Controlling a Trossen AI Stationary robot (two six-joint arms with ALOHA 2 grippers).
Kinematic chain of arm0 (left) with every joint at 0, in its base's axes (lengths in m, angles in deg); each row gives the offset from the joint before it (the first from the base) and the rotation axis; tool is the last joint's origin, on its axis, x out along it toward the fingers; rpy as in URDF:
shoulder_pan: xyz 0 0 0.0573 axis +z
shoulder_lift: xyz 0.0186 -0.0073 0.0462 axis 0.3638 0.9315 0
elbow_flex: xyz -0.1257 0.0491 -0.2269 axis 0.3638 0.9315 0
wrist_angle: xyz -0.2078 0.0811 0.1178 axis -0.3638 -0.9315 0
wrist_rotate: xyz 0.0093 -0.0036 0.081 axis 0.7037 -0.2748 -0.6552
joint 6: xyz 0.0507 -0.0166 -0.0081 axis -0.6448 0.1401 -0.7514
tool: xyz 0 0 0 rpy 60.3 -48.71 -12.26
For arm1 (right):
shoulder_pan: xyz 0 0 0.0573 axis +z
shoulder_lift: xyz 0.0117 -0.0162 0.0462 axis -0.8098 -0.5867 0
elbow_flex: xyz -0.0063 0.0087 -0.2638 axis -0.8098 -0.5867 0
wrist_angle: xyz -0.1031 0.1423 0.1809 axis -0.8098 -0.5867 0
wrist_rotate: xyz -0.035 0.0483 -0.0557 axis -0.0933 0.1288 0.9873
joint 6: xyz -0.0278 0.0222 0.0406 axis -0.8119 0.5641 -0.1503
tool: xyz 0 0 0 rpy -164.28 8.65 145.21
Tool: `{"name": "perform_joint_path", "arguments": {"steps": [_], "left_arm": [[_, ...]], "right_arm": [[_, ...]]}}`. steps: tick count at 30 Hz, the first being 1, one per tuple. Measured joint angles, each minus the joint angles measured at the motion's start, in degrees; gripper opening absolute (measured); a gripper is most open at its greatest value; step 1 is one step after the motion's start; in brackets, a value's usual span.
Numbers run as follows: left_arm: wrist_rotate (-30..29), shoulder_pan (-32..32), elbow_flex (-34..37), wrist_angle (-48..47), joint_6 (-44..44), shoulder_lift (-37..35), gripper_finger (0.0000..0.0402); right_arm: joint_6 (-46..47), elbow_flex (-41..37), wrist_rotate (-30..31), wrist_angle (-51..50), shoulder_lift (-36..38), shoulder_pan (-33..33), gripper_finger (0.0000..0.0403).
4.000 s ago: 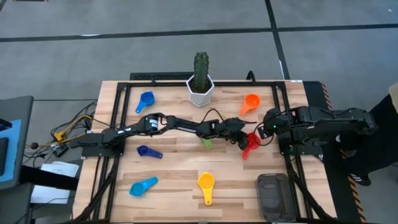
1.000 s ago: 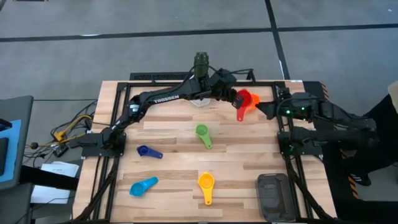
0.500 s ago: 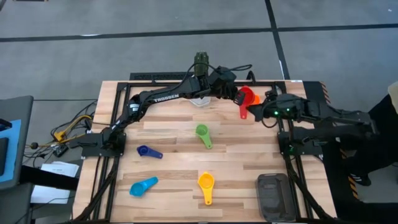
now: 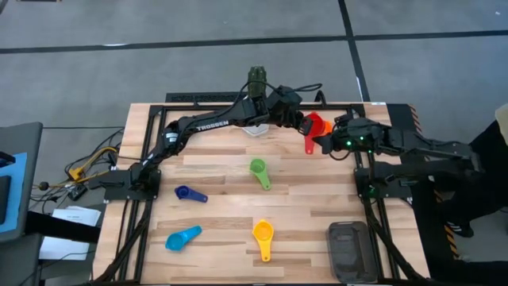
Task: Nest measuring cups in basket
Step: Stack the red measuring cup on top of the orange measuring cup
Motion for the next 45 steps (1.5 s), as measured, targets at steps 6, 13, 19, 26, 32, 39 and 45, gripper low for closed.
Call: {"name": "perform_joint_path", "arguments": {"steps": [6,13,19,26,32,39,45], "left_arm": [[0.1,-0.1,0.0,0.7,0.3,0.0,0.0],[0.2,0.0,0.0,0.8,0.2,0.0,0.0],[3.0,0.6,0.0,0.5,-2.2,-0.2,0.0025],[0.6,2.9,-0.1,-4.8,-5.9,-4.8,0.0098],[-7.3,4.1,-0.1,-10.2,-14.8,-11.2,0.0136],[-8.9,6.6,-0.2,-18.8,-23.5,-14.0,0.0142],[0.3,11.5,0.4,-22.3,-30.6,-13.9,0.0142]], "right_arm": [[0.1,0.0,-0.5,0.8,-1.0,0.6,0.0077],[0.1,0.0,-0.4,0.9,-1.0,0.5,0.0033],[4.3,0.0,2.1,0.5,0.0,0.5,0.0013],[8.2,-2.0,8.6,0.9,3.3,0.4,0.0006],[12.0,-16.5,7.7,18.8,9.0,-0.3,0.0006],[17.8,-31.5,5.9,38.0,12.9,-4.4,0.0006],[21.6,-38.2,5.9,48.9,12.9,-9.5,0.0006]]}}
